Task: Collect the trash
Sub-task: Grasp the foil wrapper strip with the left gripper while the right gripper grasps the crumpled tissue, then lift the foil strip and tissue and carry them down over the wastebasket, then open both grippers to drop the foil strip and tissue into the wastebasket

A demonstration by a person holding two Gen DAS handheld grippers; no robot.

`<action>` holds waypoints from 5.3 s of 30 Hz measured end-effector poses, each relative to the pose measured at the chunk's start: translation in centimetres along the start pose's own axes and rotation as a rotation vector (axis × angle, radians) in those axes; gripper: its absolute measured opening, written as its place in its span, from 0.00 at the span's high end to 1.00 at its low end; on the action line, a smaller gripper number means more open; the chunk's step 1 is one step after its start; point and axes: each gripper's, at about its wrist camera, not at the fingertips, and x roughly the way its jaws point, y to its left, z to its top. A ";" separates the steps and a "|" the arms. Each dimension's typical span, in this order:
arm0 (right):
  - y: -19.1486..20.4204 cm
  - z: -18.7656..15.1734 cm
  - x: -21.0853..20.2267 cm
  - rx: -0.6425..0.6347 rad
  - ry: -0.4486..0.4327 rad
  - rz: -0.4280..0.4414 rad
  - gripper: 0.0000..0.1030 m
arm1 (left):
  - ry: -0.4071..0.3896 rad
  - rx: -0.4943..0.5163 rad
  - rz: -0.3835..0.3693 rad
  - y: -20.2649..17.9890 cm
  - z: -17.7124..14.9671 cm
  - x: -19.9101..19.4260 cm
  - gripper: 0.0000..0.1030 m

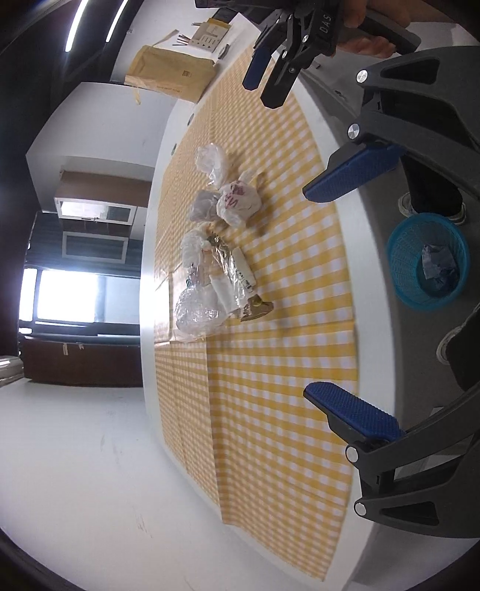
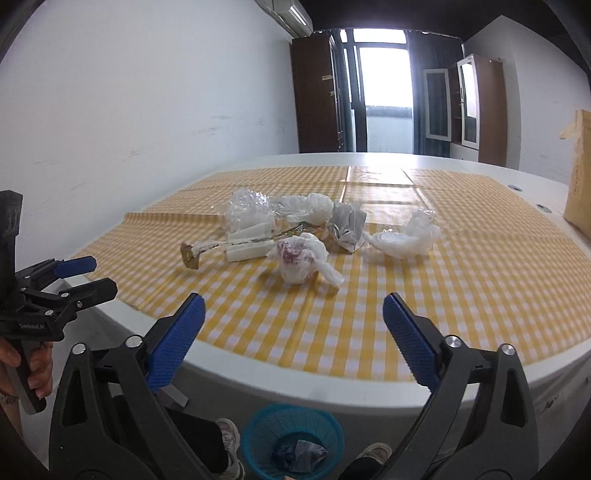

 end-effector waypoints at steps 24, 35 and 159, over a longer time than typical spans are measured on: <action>-0.8 4.3 11.8 -0.037 0.257 0.013 0.45 | 0.185 0.001 0.070 0.0 4.6 11.0 0.41; -0.6 3.7 12.2 -0.039 0.297 0.015 0.75 | 0.158 -0.032 0.032 -0.1 4.6 10.3 0.91; -4.8 -36.2 32.6 0.339 1.099 -0.055 0.75 | 1.069 -0.375 0.112 0.3 -32.0 34.4 0.67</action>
